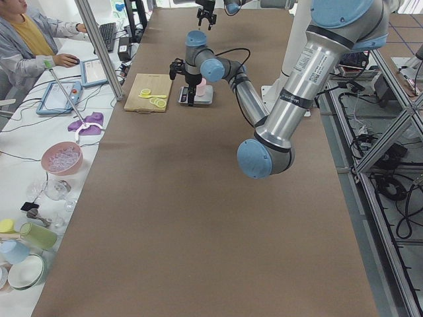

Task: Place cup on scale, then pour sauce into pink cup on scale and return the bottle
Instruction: 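Reach the right gripper to the glass sauce bottle and grasp it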

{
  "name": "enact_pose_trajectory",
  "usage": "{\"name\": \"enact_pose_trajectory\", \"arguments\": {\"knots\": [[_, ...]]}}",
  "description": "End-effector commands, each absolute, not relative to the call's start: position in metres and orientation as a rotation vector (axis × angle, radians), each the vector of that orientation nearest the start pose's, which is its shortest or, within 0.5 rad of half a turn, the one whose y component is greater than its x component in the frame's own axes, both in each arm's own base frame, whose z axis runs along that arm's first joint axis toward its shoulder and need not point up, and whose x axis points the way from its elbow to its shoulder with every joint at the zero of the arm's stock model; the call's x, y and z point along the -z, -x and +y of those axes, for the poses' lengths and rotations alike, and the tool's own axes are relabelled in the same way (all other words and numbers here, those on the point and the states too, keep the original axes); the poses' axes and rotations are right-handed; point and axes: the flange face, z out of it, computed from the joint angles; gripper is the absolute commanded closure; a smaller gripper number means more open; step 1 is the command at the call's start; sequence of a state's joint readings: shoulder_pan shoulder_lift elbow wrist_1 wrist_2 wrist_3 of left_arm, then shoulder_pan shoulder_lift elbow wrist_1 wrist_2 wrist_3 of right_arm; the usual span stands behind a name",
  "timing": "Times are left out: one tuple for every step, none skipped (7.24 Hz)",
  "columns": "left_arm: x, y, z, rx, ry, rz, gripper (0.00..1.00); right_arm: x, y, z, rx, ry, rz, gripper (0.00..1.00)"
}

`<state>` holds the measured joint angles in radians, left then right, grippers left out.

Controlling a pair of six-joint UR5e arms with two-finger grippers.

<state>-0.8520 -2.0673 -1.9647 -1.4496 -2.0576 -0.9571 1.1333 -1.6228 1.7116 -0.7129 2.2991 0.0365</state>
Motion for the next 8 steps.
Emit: {"name": "enact_pose_trajectory", "arguments": {"knots": [[-0.233, -0.316, -0.497, 0.045, -0.153, 0.857, 0.03, -0.516, 0.170, -0.490, 0.725, -0.750, -0.905, 0.04], [-0.233, -0.313, -0.500, 0.052, -0.154, 0.856, 0.03, -0.510, 0.184, -0.499, 0.711, -0.738, -0.921, 0.02], [-0.231, -0.310, -0.501, 0.055, -0.159, 0.859, 0.03, -0.508, 0.195, -0.496, 0.685, -0.711, -0.948, 0.02], [-0.231, -0.307, -0.504, 0.063, -0.162, 0.858, 0.03, -0.512, 0.208, -0.490, 0.712, -0.713, -0.960, 0.02], [-0.231, -0.307, -0.505, 0.064, -0.162, 0.857, 0.03, -0.527, 0.213, -0.488, 0.726, -0.731, -0.971, 0.02], [-0.228, -0.305, -0.507, 0.069, -0.166, 0.860, 0.03, -0.536, 0.212, -0.486, 0.715, -0.746, -0.984, 0.02], [-0.227, -0.306, -0.506, 0.084, -0.159, 0.863, 0.03, -0.538, 0.212, -0.483, 0.697, -0.744, -0.999, 0.02], [-0.223, -0.306, -0.506, 0.094, -0.158, 0.869, 0.03, -0.540, 0.207, -0.476, 0.688, -0.776, -1.020, 0.03]]}}
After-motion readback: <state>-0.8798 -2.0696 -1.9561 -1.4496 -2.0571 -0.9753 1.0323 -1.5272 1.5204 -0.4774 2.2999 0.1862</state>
